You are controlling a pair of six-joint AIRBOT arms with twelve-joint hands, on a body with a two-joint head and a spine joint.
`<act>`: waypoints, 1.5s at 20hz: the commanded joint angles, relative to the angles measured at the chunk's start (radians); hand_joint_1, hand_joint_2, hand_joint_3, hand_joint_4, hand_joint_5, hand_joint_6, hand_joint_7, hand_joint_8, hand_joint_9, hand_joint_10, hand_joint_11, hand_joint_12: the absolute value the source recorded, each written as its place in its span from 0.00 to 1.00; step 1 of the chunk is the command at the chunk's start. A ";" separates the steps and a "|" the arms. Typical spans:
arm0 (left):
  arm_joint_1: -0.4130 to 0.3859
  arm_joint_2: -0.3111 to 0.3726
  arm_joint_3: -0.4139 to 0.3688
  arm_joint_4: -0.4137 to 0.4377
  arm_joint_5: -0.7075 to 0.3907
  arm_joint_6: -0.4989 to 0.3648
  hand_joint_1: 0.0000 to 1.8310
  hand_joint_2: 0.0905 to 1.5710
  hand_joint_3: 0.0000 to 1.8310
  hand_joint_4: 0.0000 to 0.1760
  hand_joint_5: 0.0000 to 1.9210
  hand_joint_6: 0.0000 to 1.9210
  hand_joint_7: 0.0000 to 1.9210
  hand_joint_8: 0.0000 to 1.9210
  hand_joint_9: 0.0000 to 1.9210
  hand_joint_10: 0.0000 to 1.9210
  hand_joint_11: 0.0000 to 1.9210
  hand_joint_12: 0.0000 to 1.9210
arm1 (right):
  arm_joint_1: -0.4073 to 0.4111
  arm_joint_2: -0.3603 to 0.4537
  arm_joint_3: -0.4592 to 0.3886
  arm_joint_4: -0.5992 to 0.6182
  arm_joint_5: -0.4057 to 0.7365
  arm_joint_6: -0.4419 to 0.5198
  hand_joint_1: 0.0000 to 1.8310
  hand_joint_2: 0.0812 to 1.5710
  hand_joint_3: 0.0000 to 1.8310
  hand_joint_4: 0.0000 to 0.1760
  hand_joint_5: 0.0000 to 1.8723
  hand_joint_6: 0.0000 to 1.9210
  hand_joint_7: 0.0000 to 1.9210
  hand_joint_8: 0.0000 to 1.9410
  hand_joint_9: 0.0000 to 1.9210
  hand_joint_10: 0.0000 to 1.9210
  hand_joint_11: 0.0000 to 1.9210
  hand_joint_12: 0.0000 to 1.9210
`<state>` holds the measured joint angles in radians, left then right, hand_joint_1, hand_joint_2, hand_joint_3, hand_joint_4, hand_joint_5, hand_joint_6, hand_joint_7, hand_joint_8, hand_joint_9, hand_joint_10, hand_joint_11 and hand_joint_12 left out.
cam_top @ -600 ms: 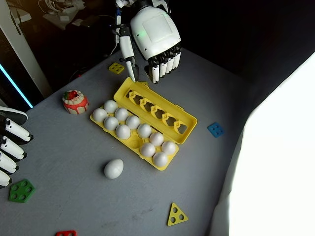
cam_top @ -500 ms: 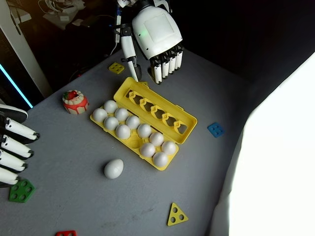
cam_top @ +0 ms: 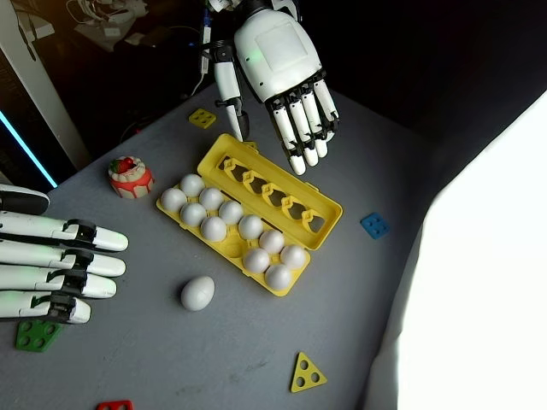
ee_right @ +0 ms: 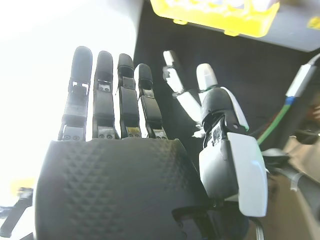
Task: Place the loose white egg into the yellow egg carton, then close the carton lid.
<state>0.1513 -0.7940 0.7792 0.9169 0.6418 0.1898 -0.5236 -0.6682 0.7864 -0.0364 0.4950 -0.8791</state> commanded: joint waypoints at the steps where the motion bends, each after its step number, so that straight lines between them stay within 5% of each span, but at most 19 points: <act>1: -0.016 -0.003 0.006 0.042 -0.038 0.004 0.09 0.86 0.00 0.12 0.11 0.00 0.14 0.00 0.16 0.01 0.00 0.52 | 0.014 -0.003 0.004 0.012 0.105 0.000 0.23 0.74 0.00 0.00 0.05 0.13 0.13 0.00 0.04 0.24 0.00 0.57; 9: -0.015 -0.005 0.010 0.030 -0.038 0.005 0.09 0.85 0.00 0.11 0.12 0.00 0.14 0.00 0.16 0.00 0.00 0.51 | 0.095 -0.129 0.102 0.158 -0.121 0.000 0.37 0.69 0.00 0.00 0.06 0.09 0.07 0.00 0.01 0.20 0.00 0.66; 11: -0.015 -0.005 0.010 0.029 -0.041 0.005 0.12 0.85 0.00 0.03 0.13 0.00 0.14 0.00 0.16 0.00 0.00 0.52 | 0.107 -0.150 0.115 0.172 -0.128 -0.004 0.40 0.69 0.00 0.02 0.06 0.09 0.06 0.00 0.00 0.20 0.00 0.67; 14: -0.018 -0.005 0.010 0.029 -0.047 0.005 0.09 0.85 0.00 0.10 0.12 0.00 0.14 0.00 0.16 0.00 0.00 0.49 | 0.112 -0.198 0.126 0.387 -0.093 -0.277 0.45 0.70 0.00 0.11 0.05 0.09 0.04 0.00 0.00 0.19 0.00 0.64; 16: -0.019 -0.005 0.008 0.029 -0.047 0.006 0.10 0.85 0.00 0.07 0.13 0.00 0.14 0.00 0.16 0.00 0.00 0.50 | 0.111 -0.234 0.146 0.459 -0.081 -0.365 0.46 0.70 0.00 0.12 0.05 0.09 0.04 0.00 0.00 0.17 0.00 0.64; 23: -0.017 -0.004 -0.002 -0.016 -0.048 0.066 0.11 0.85 0.00 0.02 0.13 0.00 0.13 0.00 0.16 0.00 0.00 0.52 | 0.130 -0.316 0.235 0.558 -0.161 -0.377 0.48 0.70 0.00 0.10 0.06 0.09 0.04 0.00 0.00 0.17 0.00 0.60; 24: -0.025 -0.004 -0.003 -0.018 -0.040 0.066 0.09 0.85 0.00 0.13 0.12 0.00 0.13 0.00 0.16 0.00 0.00 0.52 | 0.131 -0.323 0.243 0.560 -0.162 -0.377 0.47 0.70 0.00 0.12 0.06 0.09 0.05 0.00 0.00 0.17 0.00 0.60; 30: -0.025 -0.006 0.017 -0.020 -0.030 0.064 0.09 0.85 0.00 0.13 0.13 0.00 0.15 0.00 0.17 0.00 0.00 0.54 | 0.140 -0.401 0.326 0.645 -0.235 -0.377 0.49 0.71 0.00 0.06 0.10 0.12 0.06 0.00 0.00 0.20 0.00 0.64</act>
<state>0.1329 -0.8009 0.7914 0.8459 0.6567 0.2535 -0.3912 -1.0744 1.1145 0.6113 0.1768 -1.2579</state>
